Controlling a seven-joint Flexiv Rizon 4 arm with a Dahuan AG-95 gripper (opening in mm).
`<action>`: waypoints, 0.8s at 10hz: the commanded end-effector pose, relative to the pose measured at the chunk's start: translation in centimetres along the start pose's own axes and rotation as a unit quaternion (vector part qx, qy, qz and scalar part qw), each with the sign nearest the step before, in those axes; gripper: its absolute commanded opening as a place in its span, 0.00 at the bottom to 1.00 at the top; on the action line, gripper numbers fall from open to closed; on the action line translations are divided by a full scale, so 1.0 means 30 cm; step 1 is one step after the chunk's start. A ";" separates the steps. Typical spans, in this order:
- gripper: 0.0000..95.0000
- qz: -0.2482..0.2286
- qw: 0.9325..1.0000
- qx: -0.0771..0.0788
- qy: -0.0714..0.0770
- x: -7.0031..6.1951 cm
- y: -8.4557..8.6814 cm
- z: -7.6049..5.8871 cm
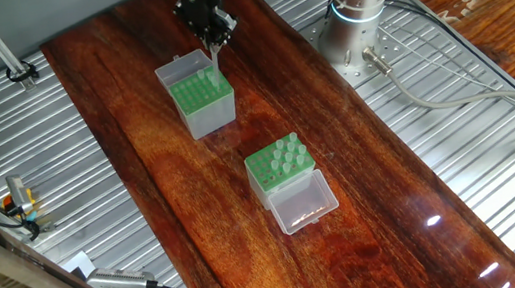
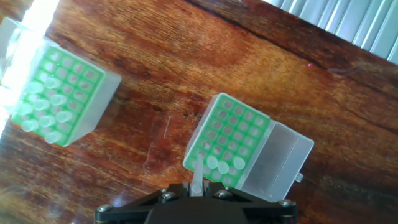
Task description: Transfer all large pipette tips from one holder to another
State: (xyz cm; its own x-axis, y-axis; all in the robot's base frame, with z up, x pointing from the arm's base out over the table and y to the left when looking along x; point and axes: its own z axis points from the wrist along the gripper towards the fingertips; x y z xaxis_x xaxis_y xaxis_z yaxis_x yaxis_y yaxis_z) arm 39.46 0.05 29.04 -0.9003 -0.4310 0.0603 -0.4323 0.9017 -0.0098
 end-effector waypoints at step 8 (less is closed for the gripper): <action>0.00 -0.003 1.000 0.002 -0.004 0.000 -0.008 0.046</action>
State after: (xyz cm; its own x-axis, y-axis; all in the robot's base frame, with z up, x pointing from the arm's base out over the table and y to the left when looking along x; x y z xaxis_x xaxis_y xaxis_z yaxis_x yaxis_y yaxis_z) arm 39.52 -0.26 27.62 -0.8983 -0.4364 0.0505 -0.4376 0.8991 -0.0144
